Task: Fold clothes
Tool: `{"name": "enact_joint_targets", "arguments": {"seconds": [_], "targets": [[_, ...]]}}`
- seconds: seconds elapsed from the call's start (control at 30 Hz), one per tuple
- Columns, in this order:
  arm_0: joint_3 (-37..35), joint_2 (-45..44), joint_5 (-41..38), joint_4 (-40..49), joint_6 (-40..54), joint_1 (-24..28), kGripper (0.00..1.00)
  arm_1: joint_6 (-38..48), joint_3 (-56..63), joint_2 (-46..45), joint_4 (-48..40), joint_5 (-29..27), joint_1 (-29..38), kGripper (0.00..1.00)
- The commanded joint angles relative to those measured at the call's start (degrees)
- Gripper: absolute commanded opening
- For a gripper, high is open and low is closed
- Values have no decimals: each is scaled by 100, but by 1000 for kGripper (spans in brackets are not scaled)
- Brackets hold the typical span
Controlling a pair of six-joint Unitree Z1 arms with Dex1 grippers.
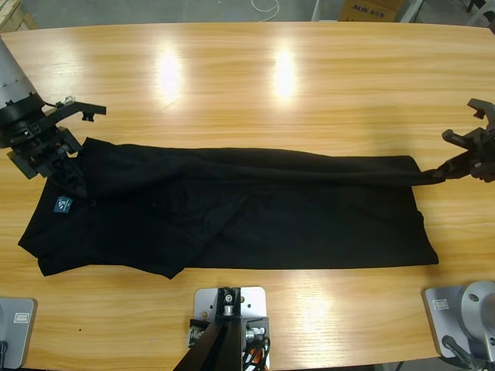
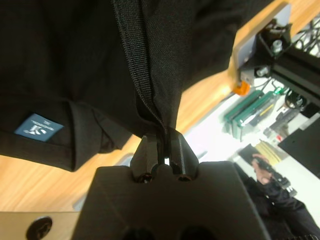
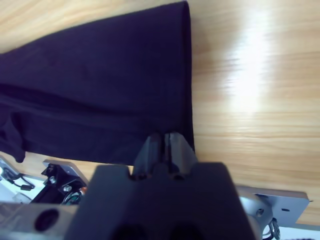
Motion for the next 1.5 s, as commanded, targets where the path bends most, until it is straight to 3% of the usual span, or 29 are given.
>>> {"name": "enact_joint_targets", "arguments": {"seconds": [0.03, 0.13, 0.9, 0.93, 0.97, 1.0, 1.33, 1.4, 1.5], "targets": [[487, -294, -137, 9, 36, 12, 0, 293, -137, 646, 326, -495, -86, 918], [574, -371, -137, 13, 45, 105, 0, 455, -156, 618, 356, -699, -81, 1000], [867, 116, -21, -147, 83, -336, 0, 458, -112, 349, 294, -634, 134, 1000], [839, 102, 44, -216, 74, -324, 137, 458, -112, 349, 294, -631, 137, 1000], [797, 84, 86, -278, 78, -320, 784, 458, -112, 353, 294, -626, 148, 1000], [744, 84, 100, -290, 78, -297, 977, 458, -112, 361, 294, -620, 160, 1000], [226, -587, -14, -272, -648, 142, 995, 458, -130, 486, 268, -599, 236, 1000], [222, -454, -57, -399, -687, -4, 987, 451, -130, 490, 268, -590, 246, 1000], [350, -252, -55, -1084, -667, -686, 950, 434, -121, 470, 268, -569, 257, 1000]]}}
